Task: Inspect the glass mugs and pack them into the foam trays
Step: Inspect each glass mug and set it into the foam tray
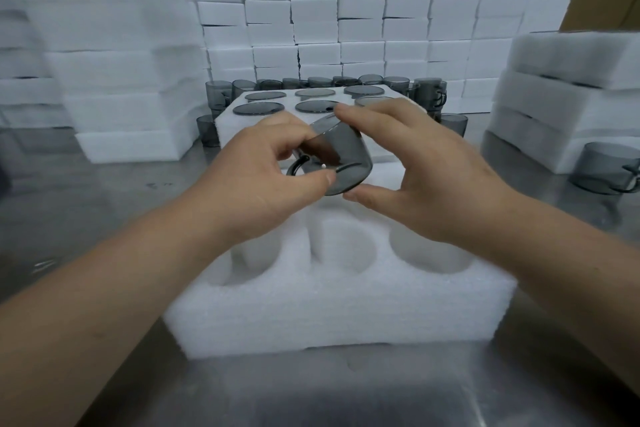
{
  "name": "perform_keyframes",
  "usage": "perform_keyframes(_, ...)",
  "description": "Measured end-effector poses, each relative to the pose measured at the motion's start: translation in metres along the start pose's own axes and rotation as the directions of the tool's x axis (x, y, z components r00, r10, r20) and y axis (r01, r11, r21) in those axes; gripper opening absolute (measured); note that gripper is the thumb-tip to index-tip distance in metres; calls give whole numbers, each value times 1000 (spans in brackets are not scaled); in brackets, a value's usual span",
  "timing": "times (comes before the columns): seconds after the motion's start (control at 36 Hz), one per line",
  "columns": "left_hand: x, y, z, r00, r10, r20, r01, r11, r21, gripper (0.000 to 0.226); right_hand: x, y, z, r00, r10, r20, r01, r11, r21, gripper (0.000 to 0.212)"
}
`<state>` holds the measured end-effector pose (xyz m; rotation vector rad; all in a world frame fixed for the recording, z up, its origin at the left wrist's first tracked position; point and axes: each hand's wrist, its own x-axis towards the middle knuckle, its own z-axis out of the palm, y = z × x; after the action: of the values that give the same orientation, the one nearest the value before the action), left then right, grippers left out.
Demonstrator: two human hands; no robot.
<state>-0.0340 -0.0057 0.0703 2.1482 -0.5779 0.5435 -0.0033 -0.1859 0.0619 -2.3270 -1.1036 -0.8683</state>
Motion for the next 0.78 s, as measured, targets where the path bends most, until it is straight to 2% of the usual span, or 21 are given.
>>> perform_keyframes(0.11,1,-1,2,1000,-4,-28,4,1000,-5,7,0,0,0,1000,13,26,-14,999,30,68)
perform_keyframes(0.19,0,-2,4,998,7,-59,-9,1000,-29,10,0,-1,-1,999,25,21,-26,997,74,67)
perform_keyframes(0.36,1,-4,6,982,-38,-187,-11,968,-252,12,0,1,-1,999,35,-8,-34,993,117,70)
perform_keyframes(0.47,0,-4,6,975,-34,-218,-18,973,-229,4,0,0,-1,999,37,-13,-35,991,129,70)
perform_keyframes(0.56,0,-3,6,968,-16,-252,-45,971,-234,7,1,-1,-1,999,51,-4,-50,990,133,70)
perform_keyframes(0.67,2,-3,3,916,21,-400,-94,982,-164,17,1,-2,-1,997,70,10,-71,989,126,67)
perform_keyframes(0.78,8,-10,-4,827,-148,-542,18,971,-238,32,0,-2,-1,996,84,19,-86,990,116,67)
